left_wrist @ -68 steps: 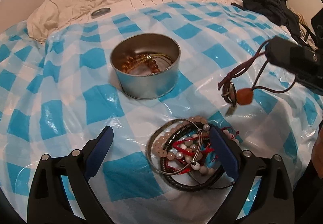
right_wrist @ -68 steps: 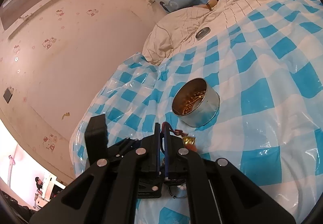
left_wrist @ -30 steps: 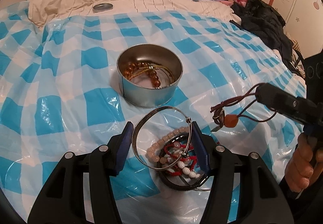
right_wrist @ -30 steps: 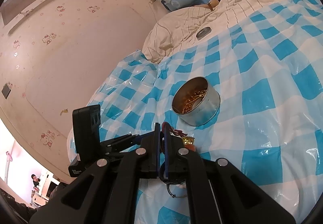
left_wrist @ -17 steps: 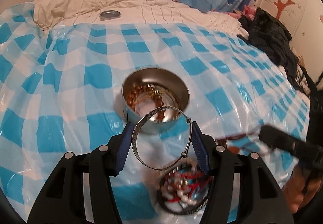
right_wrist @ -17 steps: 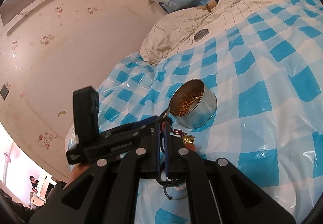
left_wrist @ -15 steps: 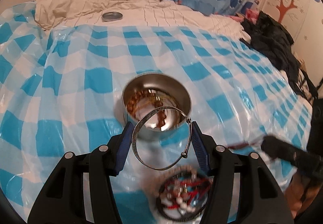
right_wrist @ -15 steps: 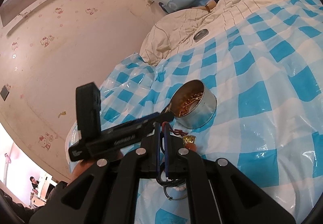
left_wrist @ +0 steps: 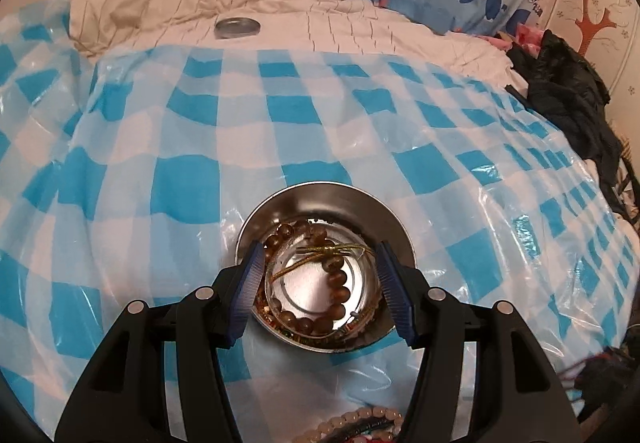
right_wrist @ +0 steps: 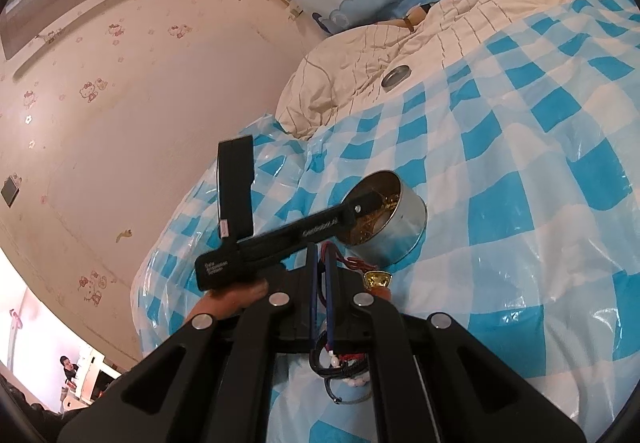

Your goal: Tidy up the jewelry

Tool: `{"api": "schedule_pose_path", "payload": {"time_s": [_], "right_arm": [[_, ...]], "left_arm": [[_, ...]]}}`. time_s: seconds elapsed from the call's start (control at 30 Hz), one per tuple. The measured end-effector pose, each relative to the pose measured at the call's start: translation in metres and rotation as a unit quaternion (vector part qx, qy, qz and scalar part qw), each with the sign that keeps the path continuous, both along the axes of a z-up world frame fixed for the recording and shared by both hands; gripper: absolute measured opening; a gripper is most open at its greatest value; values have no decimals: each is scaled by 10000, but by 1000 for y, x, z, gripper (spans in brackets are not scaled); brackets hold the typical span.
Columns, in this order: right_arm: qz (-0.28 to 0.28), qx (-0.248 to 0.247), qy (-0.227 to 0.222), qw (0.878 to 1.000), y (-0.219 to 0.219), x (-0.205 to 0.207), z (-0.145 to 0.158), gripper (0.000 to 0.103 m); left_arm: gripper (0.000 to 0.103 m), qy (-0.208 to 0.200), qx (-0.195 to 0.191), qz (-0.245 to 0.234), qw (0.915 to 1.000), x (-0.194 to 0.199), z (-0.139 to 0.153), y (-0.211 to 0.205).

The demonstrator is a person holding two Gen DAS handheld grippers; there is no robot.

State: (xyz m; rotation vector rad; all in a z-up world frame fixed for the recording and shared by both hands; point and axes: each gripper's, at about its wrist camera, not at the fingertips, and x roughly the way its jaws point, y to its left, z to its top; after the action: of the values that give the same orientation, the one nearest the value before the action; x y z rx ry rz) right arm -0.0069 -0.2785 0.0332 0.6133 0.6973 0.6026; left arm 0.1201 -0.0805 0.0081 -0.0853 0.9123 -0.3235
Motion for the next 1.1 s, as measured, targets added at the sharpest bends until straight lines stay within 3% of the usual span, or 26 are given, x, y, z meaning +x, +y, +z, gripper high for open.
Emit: {"api": "schedule_pose_path", "payload": {"time_s": [0.23, 0.43, 0.5, 0.57, 0.6, 0.8, 0.87, 1.1], "right_arm": [[83, 72, -163, 9998, 14, 20, 19, 4], [330, 366, -203, 9986, 41, 62, 28, 4], [84, -60, -51, 9999, 49, 83, 17, 8], [-216, -599, 120, 9979, 51, 95, 8, 30], [-399, -759, 239, 9960, 47, 99, 2, 30], [-395, -1175, 191, 9921, 32, 65, 1, 40], [-333, -1296, 208, 9908, 27, 43, -2, 53], [-265, -1399, 681, 9875, 21, 0, -34, 55]], "left_arm": [[64, -102, -536, 494, 9973, -17, 22, 49], [71, -180, -501, 838, 9951, -36, 31, 79], [73, -217, -399, 797, 9958, -39, 32, 80], [73, -226, -266, 763, 9965, -42, 32, 80], [73, -228, -235, 759, 9966, -43, 33, 81], [80, -322, -4, 710, 9970, -56, 37, 77], [82, -314, 127, 687, 9971, -69, 32, 75], [82, -212, 563, 481, 9970, -87, 13, 64]]}}
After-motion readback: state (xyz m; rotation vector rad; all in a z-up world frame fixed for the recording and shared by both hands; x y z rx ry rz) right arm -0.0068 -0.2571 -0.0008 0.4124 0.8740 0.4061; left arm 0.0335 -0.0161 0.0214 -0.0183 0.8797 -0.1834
